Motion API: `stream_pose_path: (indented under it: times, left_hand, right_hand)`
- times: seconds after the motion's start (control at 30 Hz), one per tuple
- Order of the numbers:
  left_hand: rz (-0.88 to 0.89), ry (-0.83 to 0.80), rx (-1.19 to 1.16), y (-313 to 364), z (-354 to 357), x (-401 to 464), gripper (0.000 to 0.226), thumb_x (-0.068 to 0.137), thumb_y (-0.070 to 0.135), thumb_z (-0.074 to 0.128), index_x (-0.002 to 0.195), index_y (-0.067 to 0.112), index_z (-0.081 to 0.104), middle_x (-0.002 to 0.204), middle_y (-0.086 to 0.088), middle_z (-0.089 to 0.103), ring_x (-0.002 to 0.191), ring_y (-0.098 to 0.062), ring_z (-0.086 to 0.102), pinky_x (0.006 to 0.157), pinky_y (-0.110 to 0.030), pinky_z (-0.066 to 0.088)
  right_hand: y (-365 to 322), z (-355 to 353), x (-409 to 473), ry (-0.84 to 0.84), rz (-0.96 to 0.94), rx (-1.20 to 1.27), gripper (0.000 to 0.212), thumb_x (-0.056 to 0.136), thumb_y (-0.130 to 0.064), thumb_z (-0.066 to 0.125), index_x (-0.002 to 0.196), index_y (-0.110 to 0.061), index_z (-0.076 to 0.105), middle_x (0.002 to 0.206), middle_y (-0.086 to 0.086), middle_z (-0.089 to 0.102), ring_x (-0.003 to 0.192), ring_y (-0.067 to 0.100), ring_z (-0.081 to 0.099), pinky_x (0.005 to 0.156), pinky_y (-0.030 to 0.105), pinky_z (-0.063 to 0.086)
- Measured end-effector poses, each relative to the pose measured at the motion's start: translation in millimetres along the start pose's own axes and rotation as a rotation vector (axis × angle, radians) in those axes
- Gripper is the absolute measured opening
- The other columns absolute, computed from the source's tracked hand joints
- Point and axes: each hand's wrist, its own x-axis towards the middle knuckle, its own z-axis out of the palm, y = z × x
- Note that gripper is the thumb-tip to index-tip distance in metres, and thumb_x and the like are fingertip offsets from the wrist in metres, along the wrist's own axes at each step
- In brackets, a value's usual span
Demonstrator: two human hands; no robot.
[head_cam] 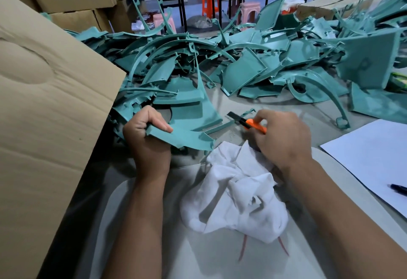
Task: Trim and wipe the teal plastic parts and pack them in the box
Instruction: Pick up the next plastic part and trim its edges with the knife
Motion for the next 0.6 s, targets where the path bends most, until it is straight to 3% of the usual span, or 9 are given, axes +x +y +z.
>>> stream_pose_path:
  times: [0.13, 0.3, 0.47, 0.6]
  left_hand:
    - [0.007, 0.004, 0.007, 2, 1, 0, 0.031, 0.072, 0.005, 0.049, 0.056, 0.031, 0.054, 0.058, -0.015, 0.052, 0.056, -0.028, 0.043, 0.056, -0.045, 0.031]
    - [0.007, 0.004, 0.028, 0, 4, -1, 0.043, 0.071, -0.007, 0.046, 0.057, 0.033, 0.054, 0.057, -0.012, 0.051, 0.056, -0.030, 0.043, 0.054, -0.047, 0.033]
    - [0.043, 0.035, 0.079, 2, 7, -1, 0.042, 0.070, -0.008, 0.046, 0.057, 0.031, 0.050, 0.055, -0.013, 0.049, 0.053, -0.033, 0.042, 0.051, -0.046, 0.032]
    - [0.059, 0.043, 0.132, 5, 9, -3, 0.019, 0.069, 0.004, 0.048, 0.055, 0.016, 0.047, 0.053, -0.012, 0.048, 0.052, -0.031, 0.041, 0.051, -0.039, 0.029]
  right_hand:
    - [13, -5, 5, 0.023, 0.121, -0.069, 0.014, 0.090, -0.035, 0.074, 0.103, -0.030, 0.074, 0.083, 0.002, 0.068, 0.080, 0.032, 0.061, 0.063, 0.033, 0.042]
    - [8, -6, 2, 0.236, 0.095, -0.069, 0.009, 0.092, -0.027, 0.072, 0.100, -0.024, 0.073, 0.083, 0.004, 0.070, 0.076, 0.034, 0.061, 0.060, 0.032, 0.034]
    - [11, -2, 2, 0.172, 0.107, -0.095, 0.011, 0.092, -0.026, 0.072, 0.102, -0.023, 0.074, 0.087, 0.005, 0.070, 0.081, 0.033, 0.060, 0.062, 0.032, 0.035]
    - [13, -1, 2, 0.150, 0.092, -0.097, 0.008, 0.092, -0.025, 0.070, 0.100, -0.022, 0.072, 0.086, 0.005, 0.069, 0.083, 0.034, 0.061, 0.061, 0.033, 0.037]
